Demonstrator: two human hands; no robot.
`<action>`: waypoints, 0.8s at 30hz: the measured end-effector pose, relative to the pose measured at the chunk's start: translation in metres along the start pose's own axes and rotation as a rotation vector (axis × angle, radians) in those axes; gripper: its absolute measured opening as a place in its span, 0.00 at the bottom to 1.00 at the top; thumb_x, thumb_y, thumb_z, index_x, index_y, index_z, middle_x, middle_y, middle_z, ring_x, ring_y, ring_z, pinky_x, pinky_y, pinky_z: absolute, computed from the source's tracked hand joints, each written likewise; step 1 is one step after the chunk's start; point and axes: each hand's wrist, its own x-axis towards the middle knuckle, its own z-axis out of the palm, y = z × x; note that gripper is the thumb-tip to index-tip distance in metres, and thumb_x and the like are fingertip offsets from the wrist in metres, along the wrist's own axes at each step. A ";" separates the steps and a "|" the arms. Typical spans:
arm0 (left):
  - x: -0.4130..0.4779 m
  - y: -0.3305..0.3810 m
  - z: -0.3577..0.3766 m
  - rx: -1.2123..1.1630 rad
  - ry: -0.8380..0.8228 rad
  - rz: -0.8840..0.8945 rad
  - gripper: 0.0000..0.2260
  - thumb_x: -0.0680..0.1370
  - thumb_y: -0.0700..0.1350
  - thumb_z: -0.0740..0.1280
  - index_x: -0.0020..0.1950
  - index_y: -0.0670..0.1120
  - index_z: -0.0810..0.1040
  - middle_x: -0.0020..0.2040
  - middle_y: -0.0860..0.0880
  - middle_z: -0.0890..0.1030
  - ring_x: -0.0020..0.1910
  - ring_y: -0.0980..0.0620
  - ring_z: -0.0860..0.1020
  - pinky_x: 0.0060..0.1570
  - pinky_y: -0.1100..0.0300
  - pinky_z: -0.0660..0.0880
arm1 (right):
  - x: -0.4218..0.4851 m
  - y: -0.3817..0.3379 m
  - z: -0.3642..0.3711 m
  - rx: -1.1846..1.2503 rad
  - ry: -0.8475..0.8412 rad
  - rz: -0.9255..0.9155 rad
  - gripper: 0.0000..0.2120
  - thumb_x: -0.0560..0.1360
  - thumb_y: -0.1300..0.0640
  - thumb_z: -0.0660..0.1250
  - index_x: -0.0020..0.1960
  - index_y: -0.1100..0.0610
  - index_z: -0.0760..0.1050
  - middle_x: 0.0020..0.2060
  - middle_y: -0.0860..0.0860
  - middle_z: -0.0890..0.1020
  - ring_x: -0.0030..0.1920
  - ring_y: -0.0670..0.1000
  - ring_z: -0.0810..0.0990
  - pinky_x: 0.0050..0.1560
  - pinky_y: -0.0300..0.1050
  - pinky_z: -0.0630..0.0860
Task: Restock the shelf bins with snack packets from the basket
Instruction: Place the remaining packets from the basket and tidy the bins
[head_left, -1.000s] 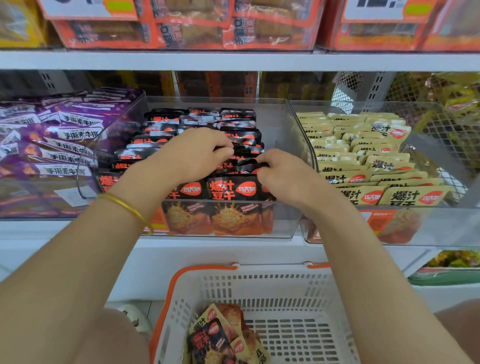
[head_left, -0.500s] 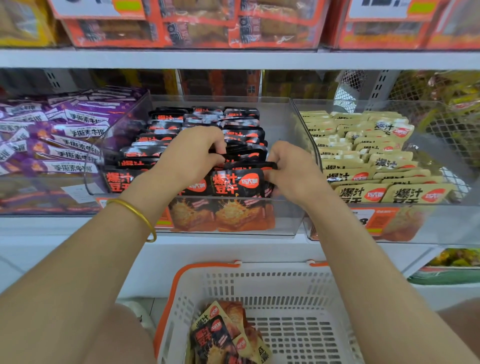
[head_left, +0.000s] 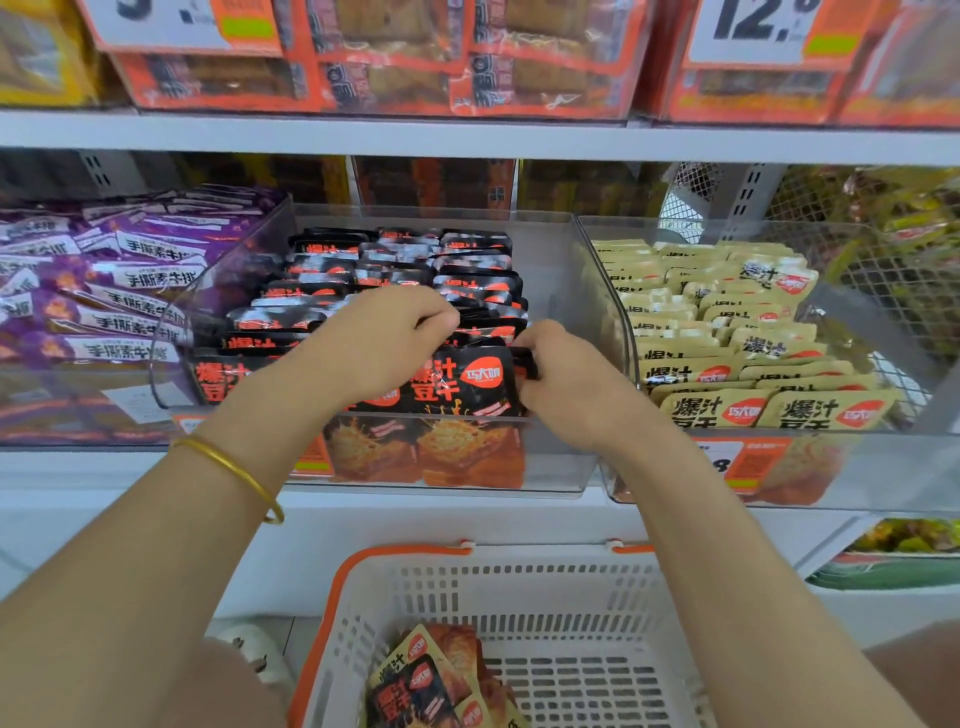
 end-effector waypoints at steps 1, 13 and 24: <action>-0.003 0.003 0.002 0.017 -0.025 -0.004 0.16 0.83 0.48 0.54 0.64 0.43 0.75 0.62 0.45 0.76 0.60 0.48 0.73 0.56 0.59 0.66 | 0.001 0.001 0.000 -0.042 -0.038 0.010 0.12 0.77 0.66 0.59 0.60 0.61 0.67 0.48 0.54 0.75 0.47 0.55 0.74 0.43 0.45 0.70; -0.008 0.007 0.021 0.366 0.022 0.017 0.17 0.82 0.53 0.49 0.60 0.43 0.68 0.56 0.44 0.76 0.53 0.44 0.74 0.51 0.49 0.71 | 0.010 0.000 -0.001 0.151 -0.160 0.098 0.10 0.77 0.64 0.56 0.55 0.62 0.74 0.51 0.59 0.80 0.53 0.59 0.78 0.58 0.55 0.75; -0.016 0.000 0.025 0.412 0.034 -0.033 0.23 0.81 0.54 0.45 0.69 0.43 0.65 0.68 0.41 0.70 0.66 0.43 0.70 0.58 0.53 0.66 | -0.011 -0.011 0.012 0.071 -0.027 -0.107 0.19 0.79 0.45 0.58 0.61 0.58 0.68 0.41 0.51 0.79 0.41 0.51 0.77 0.41 0.48 0.73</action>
